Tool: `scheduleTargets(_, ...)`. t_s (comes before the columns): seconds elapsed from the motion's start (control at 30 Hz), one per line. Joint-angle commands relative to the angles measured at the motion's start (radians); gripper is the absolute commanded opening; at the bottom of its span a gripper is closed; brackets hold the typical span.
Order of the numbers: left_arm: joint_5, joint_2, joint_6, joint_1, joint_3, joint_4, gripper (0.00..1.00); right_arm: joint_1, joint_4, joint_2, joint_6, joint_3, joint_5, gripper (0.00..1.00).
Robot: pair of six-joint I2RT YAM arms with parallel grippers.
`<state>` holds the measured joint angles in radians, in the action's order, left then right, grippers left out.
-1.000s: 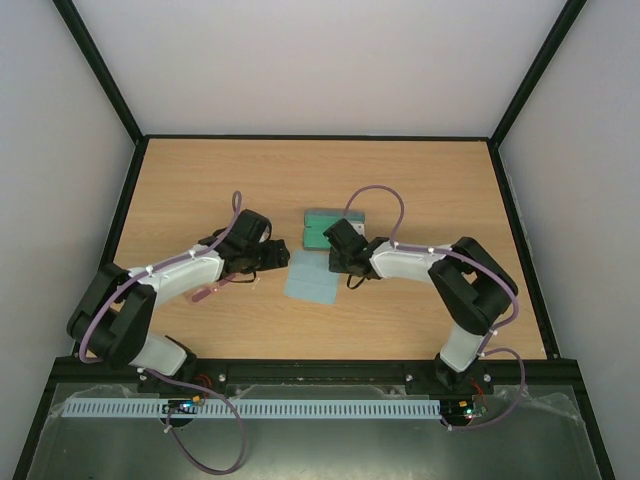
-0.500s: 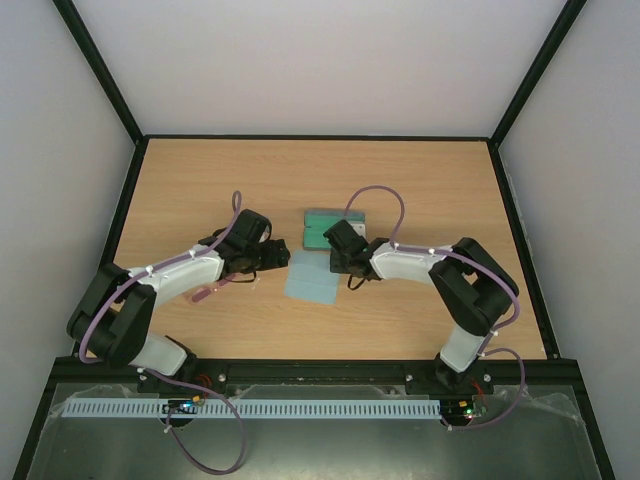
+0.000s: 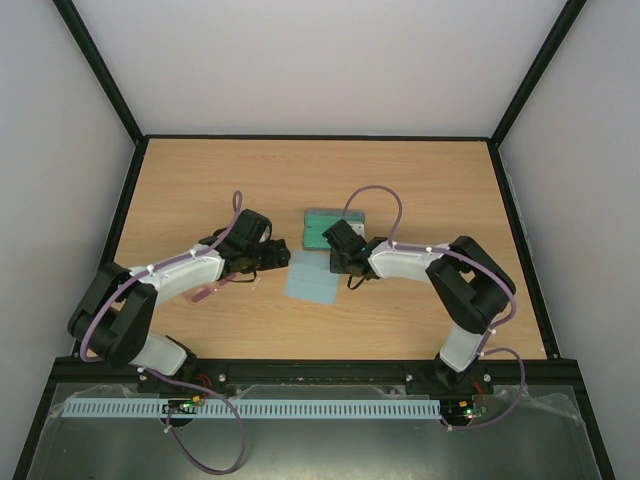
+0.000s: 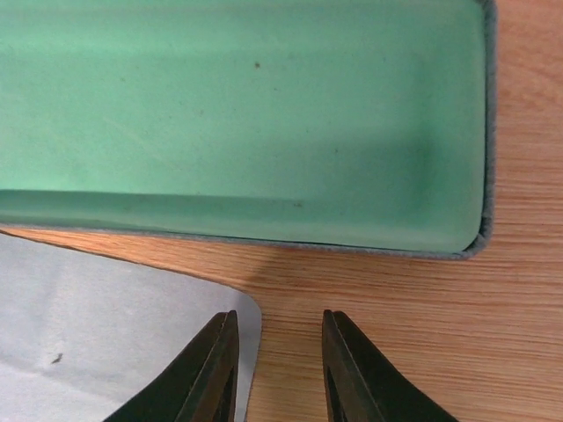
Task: Organize the sunglasses
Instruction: Adjust the glasses cleaning cloth at the center of the board.
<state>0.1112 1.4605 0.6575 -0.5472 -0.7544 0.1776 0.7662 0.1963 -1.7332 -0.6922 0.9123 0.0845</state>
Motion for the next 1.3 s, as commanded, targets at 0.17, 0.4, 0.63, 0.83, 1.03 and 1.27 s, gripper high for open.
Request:
scheduleTargets(0.17,-0.007,0.020,-0.017,-0.006,-0.030,0.003,0.84,0.005,-0.003,-0.073,0.004,0.040,0.000,0.23)
scheduleTargets(0.4,-0.010,0.038,-0.022,-0.006,-0.038,0.002,0.84,0.009,-0.005,-0.078,0.005,0.030,-0.008,0.12)
scheduleTargets(0.63,-0.008,0.047,-0.027,-0.006,-0.045,0.003,0.84,0.022,-0.007,-0.068,0.001,0.005,-0.010,0.05)
scheduleTargets(0.83,-0.011,0.065,-0.036,-0.005,-0.062,0.015,0.84,0.034,-0.003,-0.043,-0.003,-0.019,-0.009,0.01)
scheduleTargets(1.03,-0.015,0.073,-0.049,-0.006,-0.074,0.018,0.82,0.038,0.005,0.025,-0.011,-0.075,0.030,0.01)
scheduleTargets(1.27,-0.031,0.127,-0.095,-0.015,-0.119,0.028,0.70,0.036,0.025,0.045,-0.005,-0.048,0.065,0.01)
